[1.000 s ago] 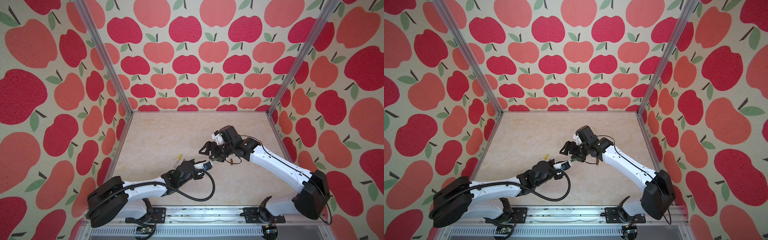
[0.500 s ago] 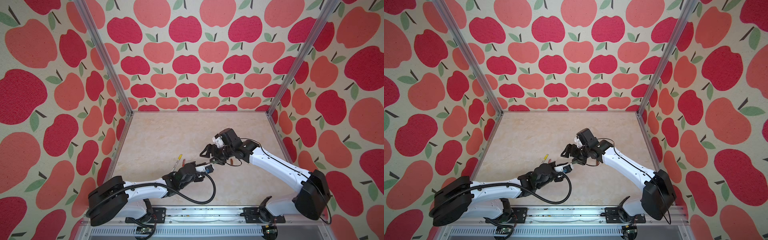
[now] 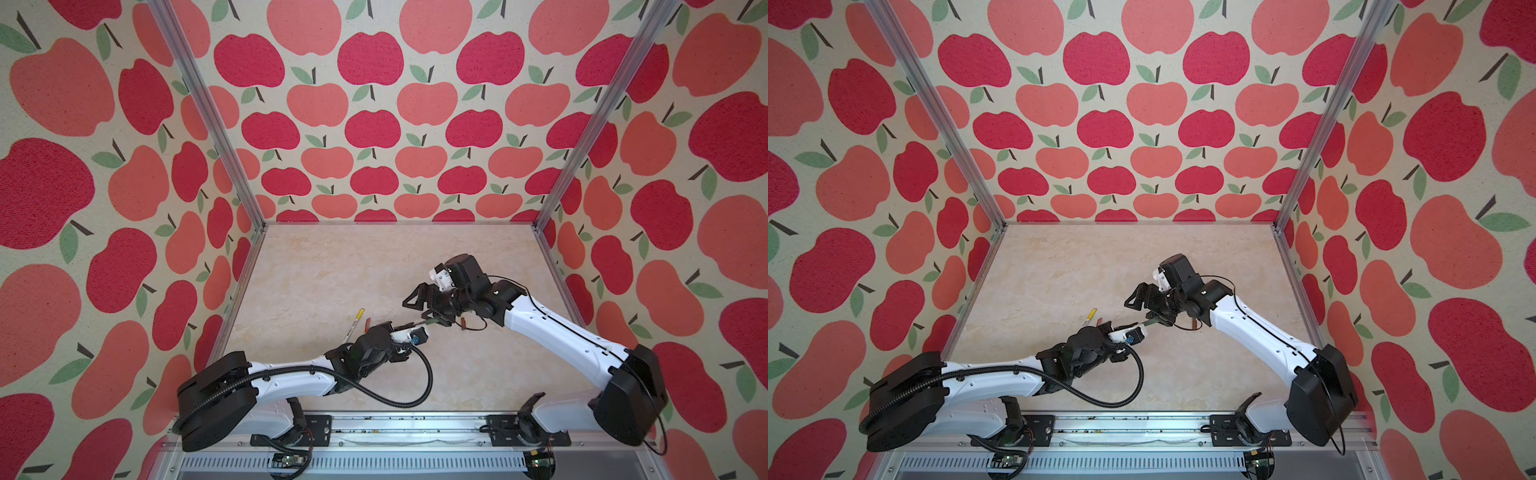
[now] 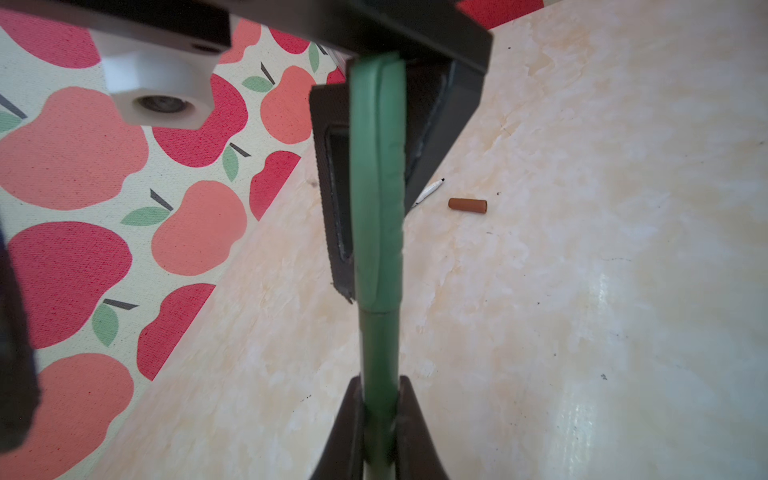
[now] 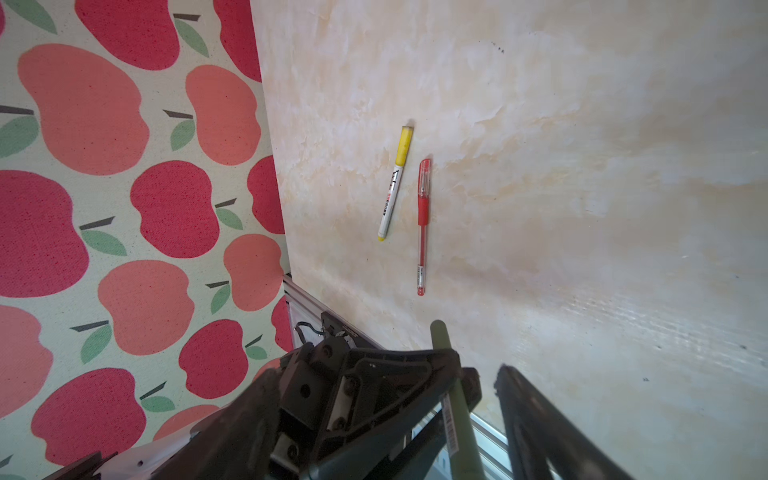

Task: Insert the pens into the pen caps

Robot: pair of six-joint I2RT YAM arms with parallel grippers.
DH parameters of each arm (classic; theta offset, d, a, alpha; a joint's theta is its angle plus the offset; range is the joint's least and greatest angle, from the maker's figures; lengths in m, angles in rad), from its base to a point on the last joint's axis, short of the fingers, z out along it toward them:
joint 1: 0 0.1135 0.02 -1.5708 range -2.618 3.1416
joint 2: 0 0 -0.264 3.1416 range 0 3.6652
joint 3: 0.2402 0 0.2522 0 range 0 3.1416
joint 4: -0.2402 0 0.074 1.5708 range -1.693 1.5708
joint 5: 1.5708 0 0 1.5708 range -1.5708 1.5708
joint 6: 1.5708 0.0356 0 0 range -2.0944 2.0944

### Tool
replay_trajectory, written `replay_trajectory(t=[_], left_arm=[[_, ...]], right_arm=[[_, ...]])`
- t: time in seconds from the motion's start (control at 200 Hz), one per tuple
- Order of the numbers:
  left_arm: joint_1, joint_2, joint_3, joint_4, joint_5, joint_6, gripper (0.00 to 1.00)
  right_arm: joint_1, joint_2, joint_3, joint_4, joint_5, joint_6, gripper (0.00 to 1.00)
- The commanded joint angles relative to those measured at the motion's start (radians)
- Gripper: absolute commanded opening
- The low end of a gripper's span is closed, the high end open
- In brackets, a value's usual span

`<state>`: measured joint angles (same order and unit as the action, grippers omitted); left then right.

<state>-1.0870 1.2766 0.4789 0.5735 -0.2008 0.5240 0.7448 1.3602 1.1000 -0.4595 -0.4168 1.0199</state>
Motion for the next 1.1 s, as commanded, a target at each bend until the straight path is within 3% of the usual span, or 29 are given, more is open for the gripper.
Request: replay_trajectory(t=[0.0, 0.54, 0.69, 0.86, 0.986, 1.096], left_arm=[[-0.024, -0.054, 0.044, 0.288, 0.114, -0.038, 0.00], [0.030, -0.059, 0.043, -0.025, 0.057, -0.251, 0.00], [0.043, -0.100, 0.104, -0.254, 0.050, -0.456, 0.00], [0.121, -0.115, 0.177, -0.548, 0.087, -0.801, 0.00], [0.200, -0.100, 0.221, -0.736, 0.155, -1.048, 0.00], [0.245, -0.073, 0.238, -0.828, 0.216, -1.173, 0.00]], right_arm=[[-0.009, -0.009, -0.009, 0.046, -0.002, -0.015, 0.85], [-0.192, -0.211, 0.030, 0.064, -0.013, -0.049, 0.92], [-0.238, -0.269, -0.006, 0.085, 0.020, -0.088, 0.92], [-0.239, -0.350, -0.077, -0.019, 0.187, -0.203, 0.92], [-0.238, -0.434, -0.192, -0.030, 0.286, -0.221, 0.91], [-0.237, -0.476, -0.249, -0.051, 0.321, -0.241, 0.91]])
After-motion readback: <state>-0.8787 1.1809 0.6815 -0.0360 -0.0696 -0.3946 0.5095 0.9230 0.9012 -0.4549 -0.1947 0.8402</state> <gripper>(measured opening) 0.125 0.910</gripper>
